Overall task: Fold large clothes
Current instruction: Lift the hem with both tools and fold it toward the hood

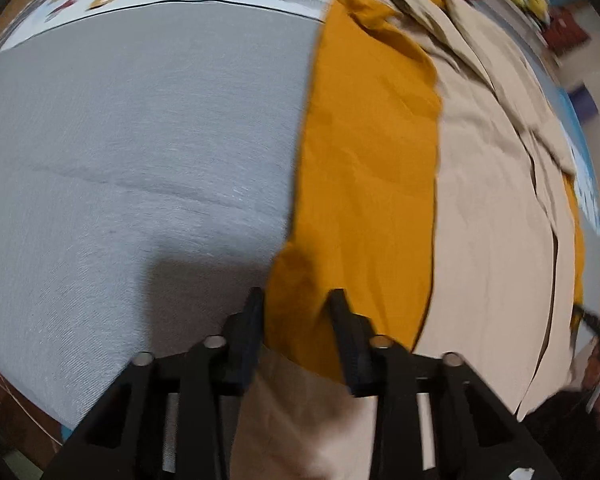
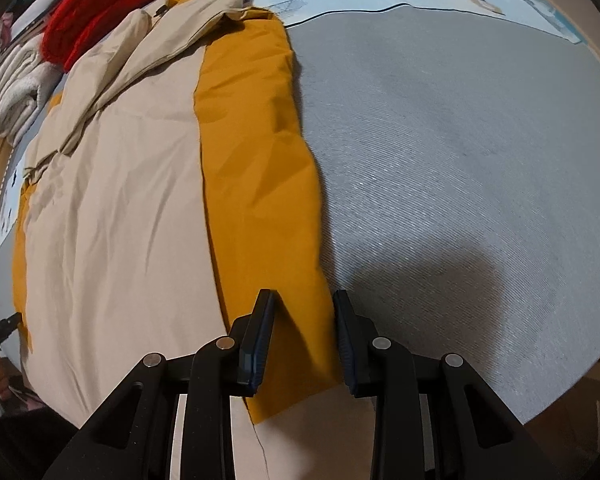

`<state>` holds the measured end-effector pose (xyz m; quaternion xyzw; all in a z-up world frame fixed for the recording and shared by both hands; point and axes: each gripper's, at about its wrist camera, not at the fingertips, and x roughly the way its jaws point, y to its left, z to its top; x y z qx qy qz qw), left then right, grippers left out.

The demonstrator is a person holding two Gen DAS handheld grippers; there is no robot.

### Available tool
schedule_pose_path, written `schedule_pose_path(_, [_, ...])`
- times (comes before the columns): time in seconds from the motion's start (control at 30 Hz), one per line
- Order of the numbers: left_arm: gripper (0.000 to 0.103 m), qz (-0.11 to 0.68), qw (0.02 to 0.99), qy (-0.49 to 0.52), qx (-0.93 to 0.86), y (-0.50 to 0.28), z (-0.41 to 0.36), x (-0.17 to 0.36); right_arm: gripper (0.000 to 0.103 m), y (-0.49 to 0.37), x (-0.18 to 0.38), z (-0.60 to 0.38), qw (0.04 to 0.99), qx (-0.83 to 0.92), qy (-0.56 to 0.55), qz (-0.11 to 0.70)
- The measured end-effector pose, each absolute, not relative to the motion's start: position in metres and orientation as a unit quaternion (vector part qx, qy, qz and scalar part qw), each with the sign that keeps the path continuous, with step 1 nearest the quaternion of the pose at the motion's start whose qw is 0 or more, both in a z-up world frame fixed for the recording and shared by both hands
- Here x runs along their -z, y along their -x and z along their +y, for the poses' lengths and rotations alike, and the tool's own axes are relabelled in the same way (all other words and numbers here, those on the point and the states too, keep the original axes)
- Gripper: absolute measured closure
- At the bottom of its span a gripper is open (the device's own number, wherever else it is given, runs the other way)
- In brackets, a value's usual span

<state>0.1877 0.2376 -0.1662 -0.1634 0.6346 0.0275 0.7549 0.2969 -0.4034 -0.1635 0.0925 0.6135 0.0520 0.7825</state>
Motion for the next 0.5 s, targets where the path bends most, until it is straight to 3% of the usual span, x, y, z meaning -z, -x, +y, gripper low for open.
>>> schedule_pose_path(0.03, [0.086,0.637,0.756,0.147,-0.023,-0.185,0.235,0.164,0.079,-0.297,0.163,-0.401,0.783,-0.06,-0.089,0.613])
schedule_pose_path(0.07, [0.095,0.638,0.757,0.138,-0.018,-0.185,0.233,0.163,0.09,-0.297,0.163,-0.396,0.782,-0.067,-0.084,0.614])
schedule_pose_path(0.17, [0.101,0.631,0.764,0.134,-0.006,-0.182,0.23,0.154,0.1,-0.294,0.154,-0.392,0.791,-0.076,-0.072,0.602])
schedule_pose_path(0.5, [0.103,0.569,0.813,0.108,0.066,-0.15,0.205,0.076,0.102,-0.274,0.079,-0.411,0.828,-0.109,-0.107,0.54])
